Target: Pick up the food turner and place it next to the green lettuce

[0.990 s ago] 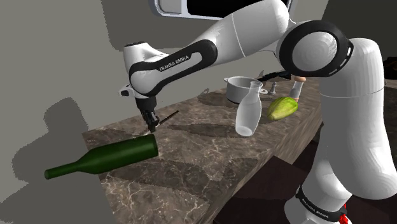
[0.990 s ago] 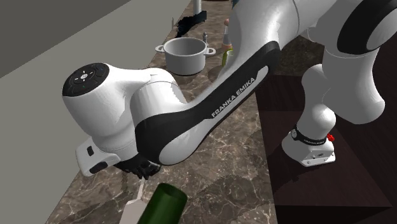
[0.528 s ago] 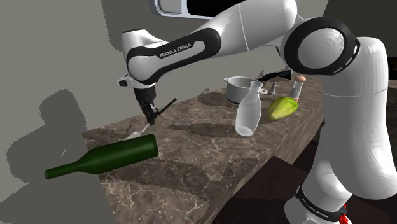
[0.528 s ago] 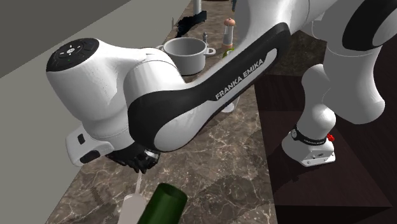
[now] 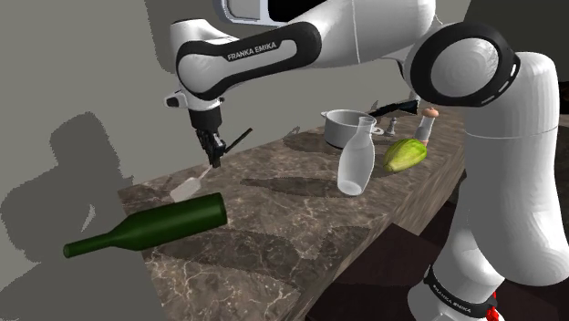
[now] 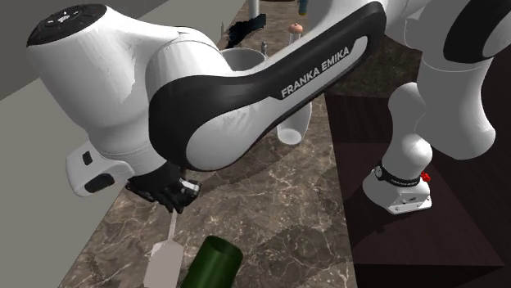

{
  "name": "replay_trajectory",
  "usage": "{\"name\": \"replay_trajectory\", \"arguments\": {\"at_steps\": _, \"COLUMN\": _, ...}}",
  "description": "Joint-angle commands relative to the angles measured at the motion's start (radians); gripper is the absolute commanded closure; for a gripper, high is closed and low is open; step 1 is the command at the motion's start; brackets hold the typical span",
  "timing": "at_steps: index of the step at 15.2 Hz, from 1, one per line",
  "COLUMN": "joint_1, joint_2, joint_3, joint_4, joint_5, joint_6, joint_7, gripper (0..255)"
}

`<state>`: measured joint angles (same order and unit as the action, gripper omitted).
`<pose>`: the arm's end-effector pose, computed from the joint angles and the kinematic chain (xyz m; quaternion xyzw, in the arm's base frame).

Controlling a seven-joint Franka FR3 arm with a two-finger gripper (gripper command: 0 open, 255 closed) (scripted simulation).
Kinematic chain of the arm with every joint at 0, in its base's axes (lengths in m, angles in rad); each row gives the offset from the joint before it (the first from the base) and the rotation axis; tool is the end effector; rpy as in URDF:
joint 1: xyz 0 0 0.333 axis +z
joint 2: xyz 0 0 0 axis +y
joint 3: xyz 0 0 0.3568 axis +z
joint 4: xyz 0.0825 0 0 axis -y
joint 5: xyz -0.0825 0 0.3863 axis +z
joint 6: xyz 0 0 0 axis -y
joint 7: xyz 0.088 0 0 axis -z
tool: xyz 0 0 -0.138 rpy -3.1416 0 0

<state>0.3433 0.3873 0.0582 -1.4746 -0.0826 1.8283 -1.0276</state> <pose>0.6393 0.2552 0.4600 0.7489 0.6618 -0.0245 0.0223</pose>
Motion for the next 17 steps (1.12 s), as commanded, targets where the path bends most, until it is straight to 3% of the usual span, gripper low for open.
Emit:
{"name": "replay_trajectory", "arguments": {"at_steps": 1, "joint_1": 0.000, "joint_2": -0.006, "joint_3": 0.000, "joint_4": 0.020, "joint_5": 0.001, "joint_6": -0.027, "joint_7": -0.002, "gripper": 255}}
{"name": "replay_trajectory", "arguments": {"at_steps": 11, "joint_1": 0.003, "joint_2": -0.003, "joint_3": 0.001, "joint_4": 0.156, "joint_5": 0.002, "joint_6": -0.160, "joint_7": -0.009, "gripper": 255}}
{"name": "replay_trajectory", "arguments": {"at_steps": 17, "joint_1": -0.068, "joint_2": -0.198, "joint_3": -0.031, "joint_4": -0.122, "joint_5": 0.016, "joint_6": -0.070, "joint_7": -0.104, "gripper": 255}}
